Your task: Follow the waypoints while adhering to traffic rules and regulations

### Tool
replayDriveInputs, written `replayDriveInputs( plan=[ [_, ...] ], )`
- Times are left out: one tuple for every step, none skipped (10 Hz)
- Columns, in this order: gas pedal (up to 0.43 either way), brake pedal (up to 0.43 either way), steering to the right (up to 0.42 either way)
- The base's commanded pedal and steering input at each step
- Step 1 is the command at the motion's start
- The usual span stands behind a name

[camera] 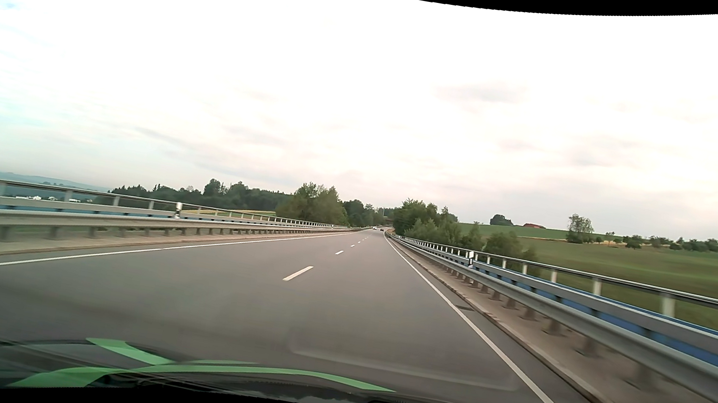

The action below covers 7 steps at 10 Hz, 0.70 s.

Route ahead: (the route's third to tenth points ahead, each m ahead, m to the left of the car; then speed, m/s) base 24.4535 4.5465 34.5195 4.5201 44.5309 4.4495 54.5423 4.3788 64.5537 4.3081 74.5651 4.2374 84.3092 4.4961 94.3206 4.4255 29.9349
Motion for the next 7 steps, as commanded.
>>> replayDriveInputs(
  plan=[
    [0.260, 0.000, -0.003],
    [0.248, 0.000, -0.003],
    [0.240, 0.000, -0.003],
    [0.240, 0.000, -0.003],
    [0.240, 0.000, -0.003],
    [0.220, 0.000, -0.003],
    [0.209, 0.000, -0.003]
  ],
)
